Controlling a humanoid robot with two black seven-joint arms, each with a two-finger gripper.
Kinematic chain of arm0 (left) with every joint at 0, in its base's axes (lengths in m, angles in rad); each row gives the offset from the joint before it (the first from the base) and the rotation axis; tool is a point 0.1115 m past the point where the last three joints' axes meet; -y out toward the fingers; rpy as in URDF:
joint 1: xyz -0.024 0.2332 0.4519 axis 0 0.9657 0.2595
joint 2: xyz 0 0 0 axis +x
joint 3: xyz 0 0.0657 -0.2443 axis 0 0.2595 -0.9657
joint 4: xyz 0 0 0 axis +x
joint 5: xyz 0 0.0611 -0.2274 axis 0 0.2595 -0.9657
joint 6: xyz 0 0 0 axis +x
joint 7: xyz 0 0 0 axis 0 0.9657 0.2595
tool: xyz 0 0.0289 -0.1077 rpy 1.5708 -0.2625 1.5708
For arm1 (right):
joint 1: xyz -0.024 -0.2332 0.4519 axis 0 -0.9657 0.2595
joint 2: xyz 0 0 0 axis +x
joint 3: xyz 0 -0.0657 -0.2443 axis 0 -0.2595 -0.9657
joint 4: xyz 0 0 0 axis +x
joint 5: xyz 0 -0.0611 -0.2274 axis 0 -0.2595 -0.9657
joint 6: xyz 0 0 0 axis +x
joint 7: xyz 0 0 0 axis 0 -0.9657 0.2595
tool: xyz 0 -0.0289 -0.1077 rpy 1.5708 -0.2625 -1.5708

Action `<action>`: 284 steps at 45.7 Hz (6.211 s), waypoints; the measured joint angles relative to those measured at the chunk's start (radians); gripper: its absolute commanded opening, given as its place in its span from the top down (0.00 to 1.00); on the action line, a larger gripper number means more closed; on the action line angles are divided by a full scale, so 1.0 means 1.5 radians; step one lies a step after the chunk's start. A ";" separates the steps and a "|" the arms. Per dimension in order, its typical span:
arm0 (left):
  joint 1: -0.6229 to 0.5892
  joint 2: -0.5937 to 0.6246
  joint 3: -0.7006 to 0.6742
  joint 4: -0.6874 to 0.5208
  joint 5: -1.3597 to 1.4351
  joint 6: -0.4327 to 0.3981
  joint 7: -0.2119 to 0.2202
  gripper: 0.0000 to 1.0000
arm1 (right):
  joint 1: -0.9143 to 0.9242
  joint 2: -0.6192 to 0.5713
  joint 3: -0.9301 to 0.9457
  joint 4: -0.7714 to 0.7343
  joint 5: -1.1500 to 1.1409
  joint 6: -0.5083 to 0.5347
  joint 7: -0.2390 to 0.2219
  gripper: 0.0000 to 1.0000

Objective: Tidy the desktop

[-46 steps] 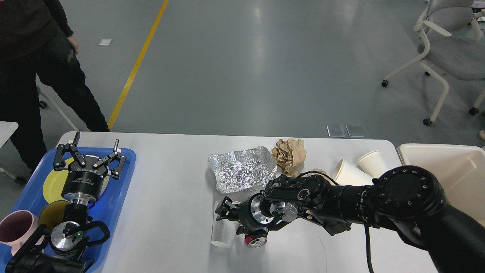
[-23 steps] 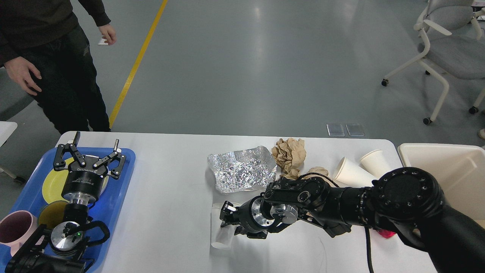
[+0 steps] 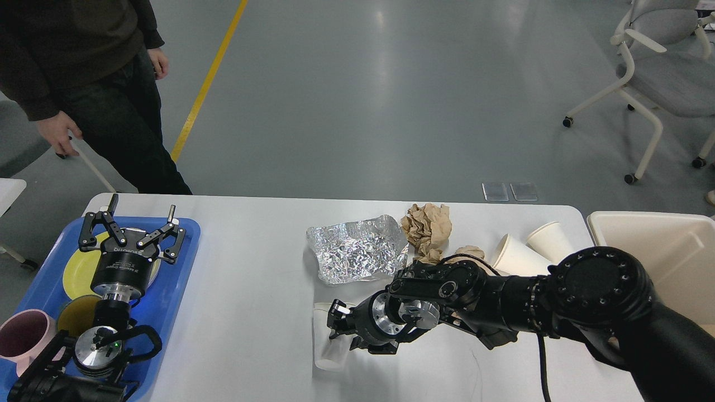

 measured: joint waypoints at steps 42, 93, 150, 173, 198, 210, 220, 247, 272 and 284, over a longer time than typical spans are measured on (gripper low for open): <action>0.000 0.000 0.000 0.000 0.000 0.000 0.000 0.04 | 0.581 -0.286 -0.314 0.456 0.095 0.225 -0.001 1.00; 0.000 0.000 0.000 0.000 0.000 0.001 0.000 0.04 | 0.615 -0.625 -0.761 0.328 0.021 0.214 0.084 1.00; 0.000 0.001 0.000 0.000 0.000 0.000 0.000 0.04 | -0.220 -0.493 -0.229 -0.233 0.015 -0.126 0.084 0.00; 0.000 0.001 0.000 0.000 0.000 0.001 0.000 0.04 | -0.135 -0.550 -0.266 -0.153 0.006 -0.079 0.069 0.00; 0.000 0.000 0.000 0.000 0.000 0.001 0.000 0.04 | 0.592 -0.462 -0.629 0.274 -0.011 0.342 0.047 0.00; 0.000 0.000 0.000 0.000 0.000 0.001 0.000 0.04 | 0.826 -0.410 -0.612 0.471 -0.006 0.428 0.046 0.00; 0.000 0.000 0.000 0.000 0.000 0.001 0.000 0.04 | 0.992 -0.394 -0.548 0.623 0.011 0.416 0.047 0.00; 0.000 0.000 0.000 0.000 0.000 0.001 0.000 0.04 | 0.835 -0.369 -0.425 0.637 0.037 0.353 0.051 0.01; 0.000 0.000 0.000 0.000 0.000 0.001 0.000 0.04 | 0.352 -0.277 -0.133 0.614 -0.246 0.156 -0.039 0.09; 0.000 0.000 0.000 0.000 0.000 0.000 0.000 0.04 | 0.186 -0.147 -0.136 0.506 -0.292 0.018 -0.090 0.09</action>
